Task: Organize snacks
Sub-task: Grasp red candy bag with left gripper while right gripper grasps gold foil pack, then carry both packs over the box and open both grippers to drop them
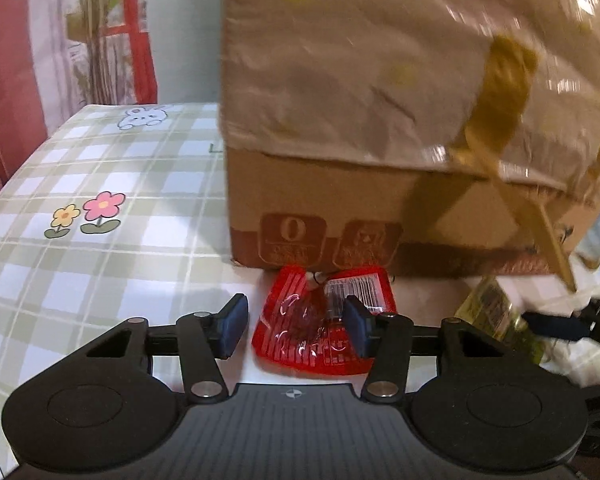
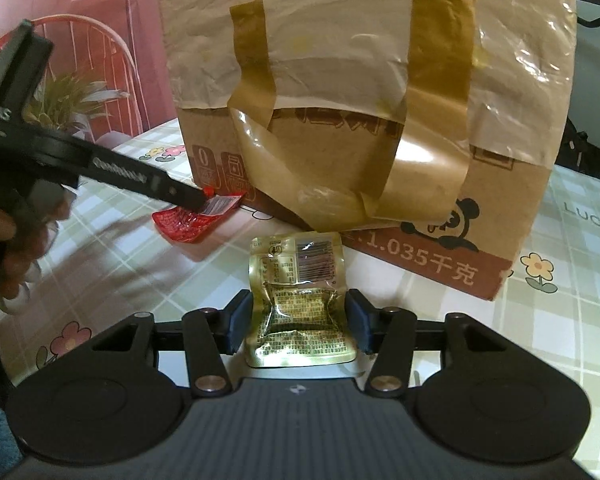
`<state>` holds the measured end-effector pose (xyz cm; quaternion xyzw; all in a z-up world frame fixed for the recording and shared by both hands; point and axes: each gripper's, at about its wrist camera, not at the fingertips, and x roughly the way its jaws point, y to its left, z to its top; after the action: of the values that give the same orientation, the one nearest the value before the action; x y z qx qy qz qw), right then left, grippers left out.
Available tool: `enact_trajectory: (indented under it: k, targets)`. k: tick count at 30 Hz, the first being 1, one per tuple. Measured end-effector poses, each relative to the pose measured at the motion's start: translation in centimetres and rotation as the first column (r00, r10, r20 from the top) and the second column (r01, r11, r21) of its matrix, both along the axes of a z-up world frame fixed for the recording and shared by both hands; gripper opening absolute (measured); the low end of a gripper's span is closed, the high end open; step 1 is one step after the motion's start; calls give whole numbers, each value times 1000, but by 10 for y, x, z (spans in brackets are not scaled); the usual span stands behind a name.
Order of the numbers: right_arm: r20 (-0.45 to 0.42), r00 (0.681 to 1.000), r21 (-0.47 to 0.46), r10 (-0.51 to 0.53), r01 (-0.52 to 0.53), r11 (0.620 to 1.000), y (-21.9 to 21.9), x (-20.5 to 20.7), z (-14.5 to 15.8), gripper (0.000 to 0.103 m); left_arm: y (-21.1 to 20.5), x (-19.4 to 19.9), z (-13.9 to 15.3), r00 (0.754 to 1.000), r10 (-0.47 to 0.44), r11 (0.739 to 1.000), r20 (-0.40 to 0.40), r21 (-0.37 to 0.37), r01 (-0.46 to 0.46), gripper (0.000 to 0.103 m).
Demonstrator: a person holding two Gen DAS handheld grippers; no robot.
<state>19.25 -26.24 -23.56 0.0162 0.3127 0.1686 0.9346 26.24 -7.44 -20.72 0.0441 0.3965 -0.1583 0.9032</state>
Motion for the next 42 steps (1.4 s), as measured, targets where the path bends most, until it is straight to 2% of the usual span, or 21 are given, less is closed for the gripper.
enact_trajectory:
  k: [4,5,7,14,24,31,34,38,42]
  targets:
    - [0,1000,11,1,-1,1000,-2,1,-1,53,-4,-6,-1,1000,2,1000,24,21,-2,54]
    - [0,1000,11,1,-1,1000,-3,0,-1,53,-4,-7,0,1000,0,1000,28,21,-1,43]
    - [0,1000,12,1,-1,1000,-4,0,-2,54,0,-12,2,999,8,1000,36,5,-8,34]
    - [-1,1000,17,0,0,1000,-6,-2,-1,53,14,-36,9,999,-9,1000,49,-21,10,31]
    - [-28,998,26,59,-58,998,1,-3,6,52,52,-54,39,996,49,996,71,-80,-43,31]
    - [60,976,-38,207,-205,978,31,-9,39,52,67,-64,57,993,73,993,94,-96,-64,31]
    - [108,965,-42,241,-237,971,38,-8,60,52,72,-64,68,989,89,990,122,-119,-74,31]
    - [194,948,-38,252,-249,968,41,-7,96,52,75,-60,96,978,96,984,188,-164,-65,31]
    - [292,929,0,229,-239,971,26,-8,139,52,65,-50,135,954,71,983,292,-181,-18,32]
